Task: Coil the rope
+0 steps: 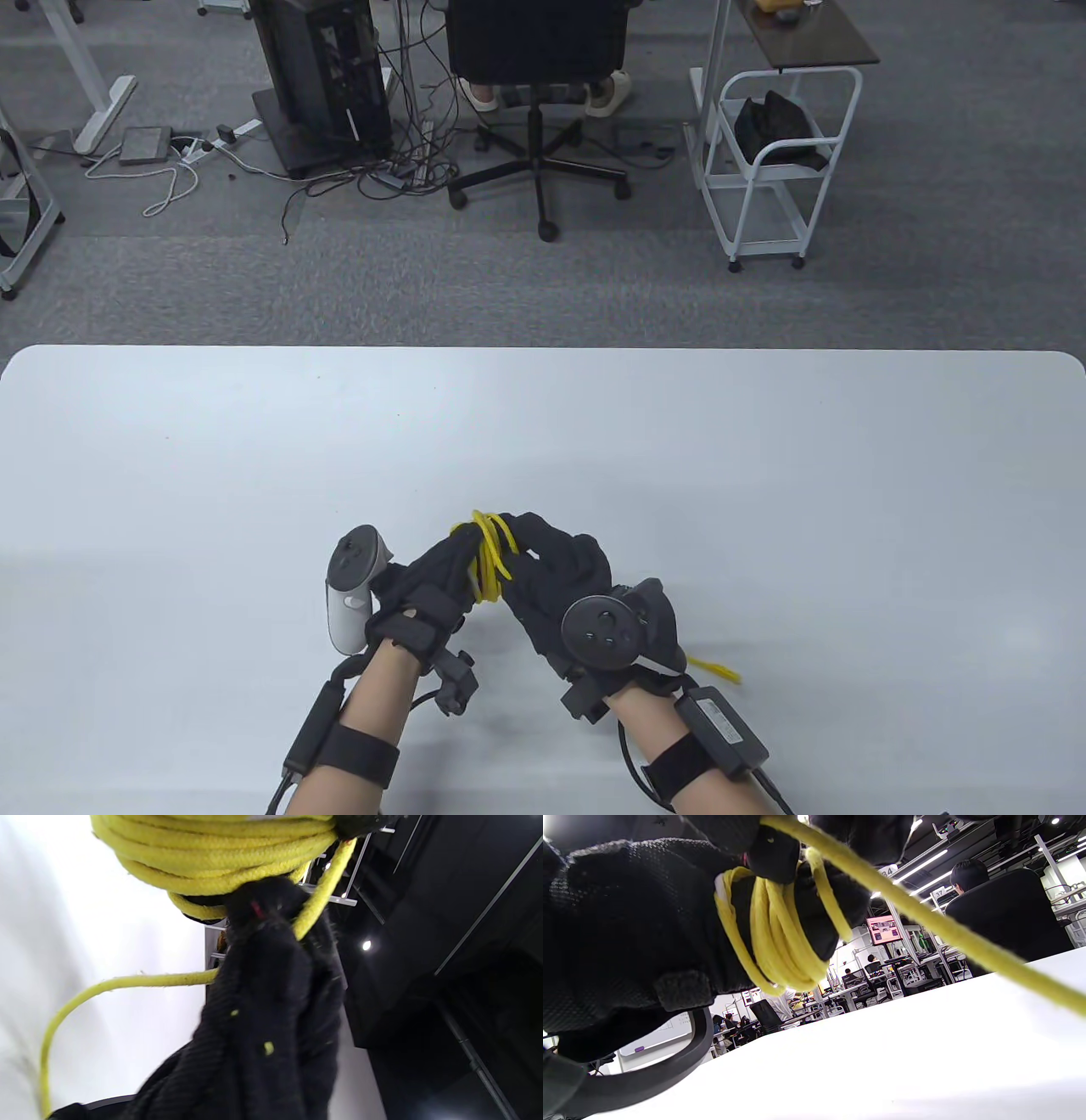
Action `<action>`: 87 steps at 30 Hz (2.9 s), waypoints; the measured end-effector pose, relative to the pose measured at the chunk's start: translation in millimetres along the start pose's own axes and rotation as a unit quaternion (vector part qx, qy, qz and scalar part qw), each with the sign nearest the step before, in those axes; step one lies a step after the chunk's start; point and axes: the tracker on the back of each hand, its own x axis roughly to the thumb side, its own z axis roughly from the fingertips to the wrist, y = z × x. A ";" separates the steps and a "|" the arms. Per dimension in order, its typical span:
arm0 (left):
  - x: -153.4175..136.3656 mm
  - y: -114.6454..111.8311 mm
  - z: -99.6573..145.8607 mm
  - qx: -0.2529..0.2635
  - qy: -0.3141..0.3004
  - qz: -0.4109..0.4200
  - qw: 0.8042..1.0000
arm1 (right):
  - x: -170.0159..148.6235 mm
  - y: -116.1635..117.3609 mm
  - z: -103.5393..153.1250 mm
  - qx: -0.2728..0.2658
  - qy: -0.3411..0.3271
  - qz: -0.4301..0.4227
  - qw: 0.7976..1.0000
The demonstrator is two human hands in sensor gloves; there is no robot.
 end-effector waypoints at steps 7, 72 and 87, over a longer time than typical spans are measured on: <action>5.3 3.4 3.8 0.043 -0.051 0.037 0.997 | 0.6 6.6 0.2 0.030 0.003 0.023 0.999; -4.2 -6.5 -2.2 0.009 0.098 -0.134 0.986 | -15.8 -0.1 -4.3 0.074 0.026 -0.031 0.996; 3.6 0.1 0.6 0.084 0.081 -0.152 0.982 | 6.5 21.5 0.9 0.107 -0.004 0.134 0.985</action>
